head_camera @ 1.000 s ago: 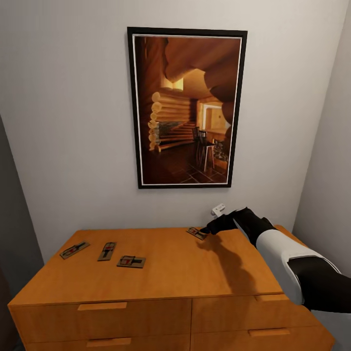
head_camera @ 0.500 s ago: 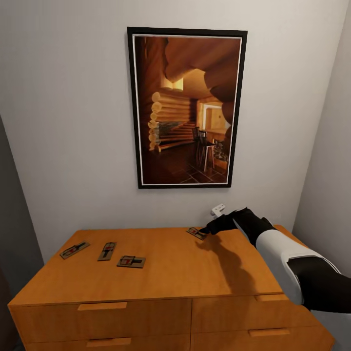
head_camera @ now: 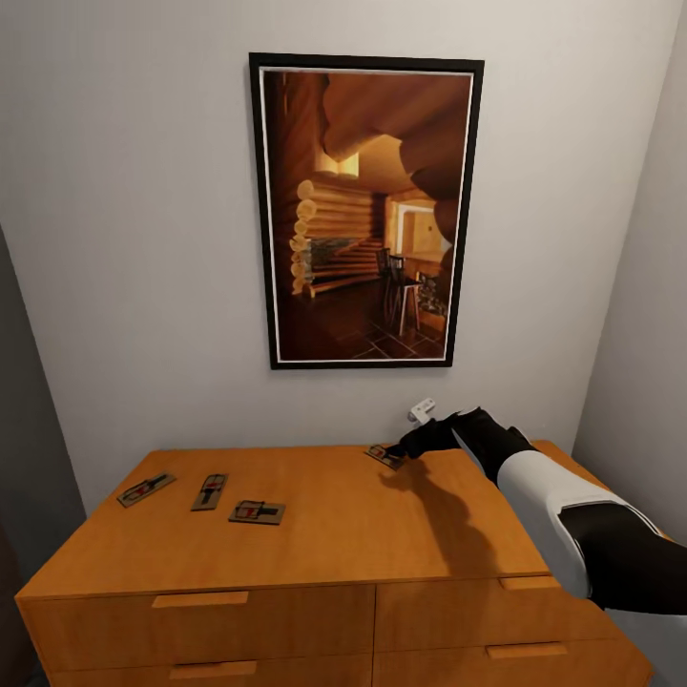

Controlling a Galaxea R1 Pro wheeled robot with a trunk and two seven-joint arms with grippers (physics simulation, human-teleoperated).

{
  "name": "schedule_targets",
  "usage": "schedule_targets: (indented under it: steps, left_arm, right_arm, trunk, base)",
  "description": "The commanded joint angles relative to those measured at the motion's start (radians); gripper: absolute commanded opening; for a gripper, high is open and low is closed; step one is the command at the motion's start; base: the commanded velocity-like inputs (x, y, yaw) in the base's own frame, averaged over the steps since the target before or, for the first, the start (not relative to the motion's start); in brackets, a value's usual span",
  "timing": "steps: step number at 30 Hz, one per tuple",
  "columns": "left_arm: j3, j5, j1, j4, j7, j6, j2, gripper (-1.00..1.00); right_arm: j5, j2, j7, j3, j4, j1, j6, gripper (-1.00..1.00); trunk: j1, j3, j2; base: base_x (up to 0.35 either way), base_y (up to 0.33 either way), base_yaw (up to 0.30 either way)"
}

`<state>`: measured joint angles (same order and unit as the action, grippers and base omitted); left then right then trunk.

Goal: Take the four mousetraps from the cabinet in the bathroom and place them on the bathroom floor. Make sure all four end up on the same floor surface, and ensure that at least two of them are either under or directly next to the same bathroom sink.

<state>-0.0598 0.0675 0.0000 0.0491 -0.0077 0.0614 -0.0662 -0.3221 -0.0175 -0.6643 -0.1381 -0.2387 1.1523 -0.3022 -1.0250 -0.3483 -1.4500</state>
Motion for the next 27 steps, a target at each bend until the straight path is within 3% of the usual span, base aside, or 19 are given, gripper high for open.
schedule_targets:
  steps: [1,27]
  left_arm:
    - [0.0,0.0,0.0,0.0,0.0,0.0,0.0,1.0]
    - [0.0,0.001,0.0,0.0,0.0,0.0,0.0,1.0]
  right_arm:
    - [0.0,0.0,0.0,0.0,0.0,0.0,0.001,1.0]
    - [0.0,-0.004,-0.006,0.001,-0.001,-0.006,0.059,1.0]
  trunk:
    - [0.0,0.0,0.0]
    - [0.0,0.0,0.0]
  base:
    - [0.0,0.0,0.0]
    - [0.0,0.0,0.0]
